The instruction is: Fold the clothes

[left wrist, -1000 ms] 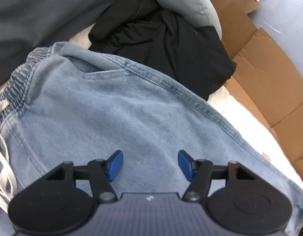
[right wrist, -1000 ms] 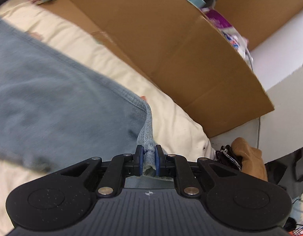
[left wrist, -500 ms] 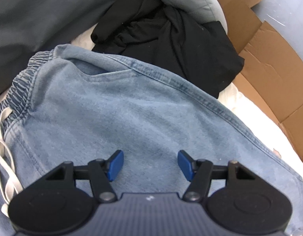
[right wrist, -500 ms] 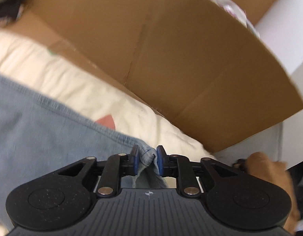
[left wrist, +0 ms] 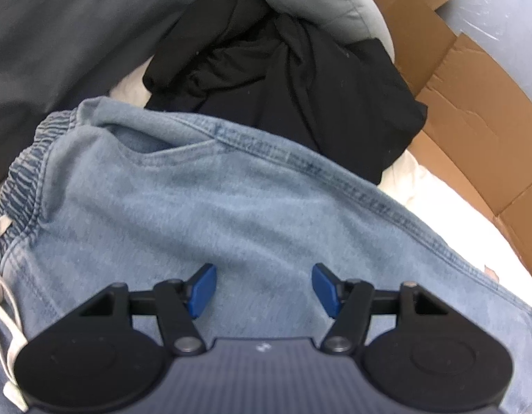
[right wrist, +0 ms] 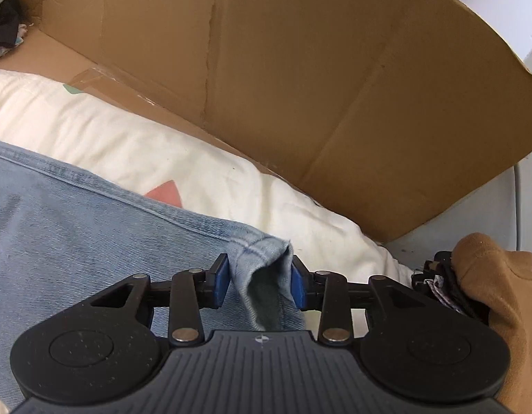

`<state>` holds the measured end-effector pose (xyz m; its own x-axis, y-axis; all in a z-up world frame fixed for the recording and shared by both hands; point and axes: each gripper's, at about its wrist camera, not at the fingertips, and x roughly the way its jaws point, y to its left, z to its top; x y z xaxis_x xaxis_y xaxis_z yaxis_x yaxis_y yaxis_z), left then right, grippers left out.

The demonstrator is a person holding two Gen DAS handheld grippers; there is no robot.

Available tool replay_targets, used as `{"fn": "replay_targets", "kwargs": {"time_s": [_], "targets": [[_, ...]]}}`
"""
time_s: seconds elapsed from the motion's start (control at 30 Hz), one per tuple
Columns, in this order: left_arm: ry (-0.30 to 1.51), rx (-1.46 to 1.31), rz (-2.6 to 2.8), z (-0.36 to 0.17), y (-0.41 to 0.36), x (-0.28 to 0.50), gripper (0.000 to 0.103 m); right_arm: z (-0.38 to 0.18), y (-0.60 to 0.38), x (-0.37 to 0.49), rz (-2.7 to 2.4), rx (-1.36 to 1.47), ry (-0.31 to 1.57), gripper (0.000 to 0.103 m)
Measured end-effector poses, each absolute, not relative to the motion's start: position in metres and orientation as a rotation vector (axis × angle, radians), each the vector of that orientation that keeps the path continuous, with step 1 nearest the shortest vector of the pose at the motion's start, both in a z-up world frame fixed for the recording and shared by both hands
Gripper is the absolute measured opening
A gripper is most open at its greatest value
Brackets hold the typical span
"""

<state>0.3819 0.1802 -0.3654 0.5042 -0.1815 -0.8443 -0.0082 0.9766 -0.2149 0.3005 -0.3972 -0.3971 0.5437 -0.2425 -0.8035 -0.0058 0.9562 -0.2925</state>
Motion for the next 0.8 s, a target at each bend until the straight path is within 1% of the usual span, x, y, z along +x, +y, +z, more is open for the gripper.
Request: {"fn": "replay_targets", "kwargs": {"time_s": [0.03,0.07,0.2,0.23,0.27,0.33,0.4,0.53,0.8], "targets": [[1.028,-0.206,-0.104,-0.364,0.181,0.383,0.065,-0.396,-0.399,0.301,-0.145,-0.267,0.984,0.026],[1.021,-0.207,-0.102,-0.364,0.181,0.385,0.065,-0.394,-0.4,0.301,-0.149,-0.266,0.977,0.022],[1.0,-0.2,-0.102,-0.364,0.181,0.392,0.064,-0.386,-0.399,0.304,-0.165,-0.289,0.945,0.016],[0.996,-0.195,-0.101,-0.364,0.18,0.394,0.064,-0.384,-0.399,0.304,-0.17,-0.299,0.938,0.012],[0.992,-0.196,-0.1,-0.364,0.18,0.396,0.064,-0.382,-0.397,0.306,-0.177,-0.313,0.93,0.011],[0.977,-0.202,-0.1,-0.362,0.179,0.399,0.059,-0.376,-0.395,0.309,-0.195,-0.332,0.906,0.01],[0.94,-0.202,-0.112,-0.353,0.179,0.4,0.059,-0.37,-0.393,0.31,-0.214,-0.34,0.88,0.01],[0.93,-0.214,-0.131,-0.345,0.181,0.412,0.059,-0.367,-0.391,0.316,-0.248,-0.369,0.857,0.01],[0.961,-0.412,-0.072,-0.363,0.195,0.443,0.059,-0.376,-0.393,0.322,-0.272,-0.382,0.866,0.01]]}}
